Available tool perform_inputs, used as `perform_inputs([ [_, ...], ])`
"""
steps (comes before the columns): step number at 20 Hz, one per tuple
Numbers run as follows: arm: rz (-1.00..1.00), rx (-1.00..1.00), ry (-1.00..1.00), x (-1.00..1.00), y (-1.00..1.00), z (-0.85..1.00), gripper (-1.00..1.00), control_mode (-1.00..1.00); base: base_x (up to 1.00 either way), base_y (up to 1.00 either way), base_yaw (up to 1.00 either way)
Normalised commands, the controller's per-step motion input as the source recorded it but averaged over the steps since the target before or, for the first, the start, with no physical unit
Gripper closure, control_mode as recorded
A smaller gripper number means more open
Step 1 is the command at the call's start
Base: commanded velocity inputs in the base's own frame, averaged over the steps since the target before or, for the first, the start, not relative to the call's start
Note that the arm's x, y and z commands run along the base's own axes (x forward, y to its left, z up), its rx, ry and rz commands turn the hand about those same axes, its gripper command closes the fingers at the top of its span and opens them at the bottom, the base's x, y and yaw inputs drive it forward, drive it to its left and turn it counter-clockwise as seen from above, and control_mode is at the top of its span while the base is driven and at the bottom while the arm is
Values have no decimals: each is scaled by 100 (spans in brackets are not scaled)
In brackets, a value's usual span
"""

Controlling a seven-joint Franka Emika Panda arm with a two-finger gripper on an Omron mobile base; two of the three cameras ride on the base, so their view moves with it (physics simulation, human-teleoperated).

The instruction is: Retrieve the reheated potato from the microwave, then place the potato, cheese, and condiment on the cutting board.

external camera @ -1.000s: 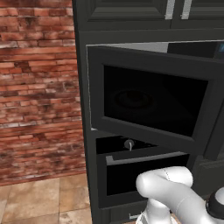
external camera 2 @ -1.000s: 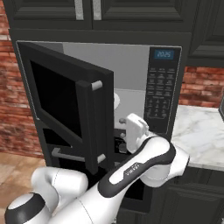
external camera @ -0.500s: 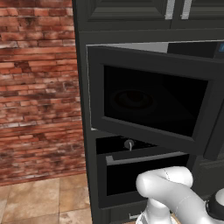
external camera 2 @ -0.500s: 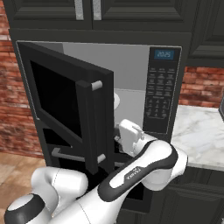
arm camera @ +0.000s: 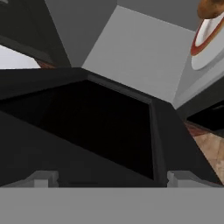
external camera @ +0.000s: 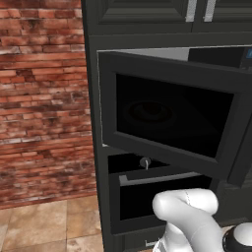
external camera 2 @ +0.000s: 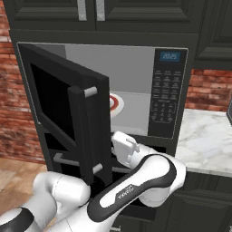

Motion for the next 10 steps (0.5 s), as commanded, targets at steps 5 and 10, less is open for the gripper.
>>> perform_inputs([
  [5,2,0,0,-39,37,0,-100,-100,0,0,0],
  [10,6,0,-1,-55,40,0,-100,-100,0,0,0],
])
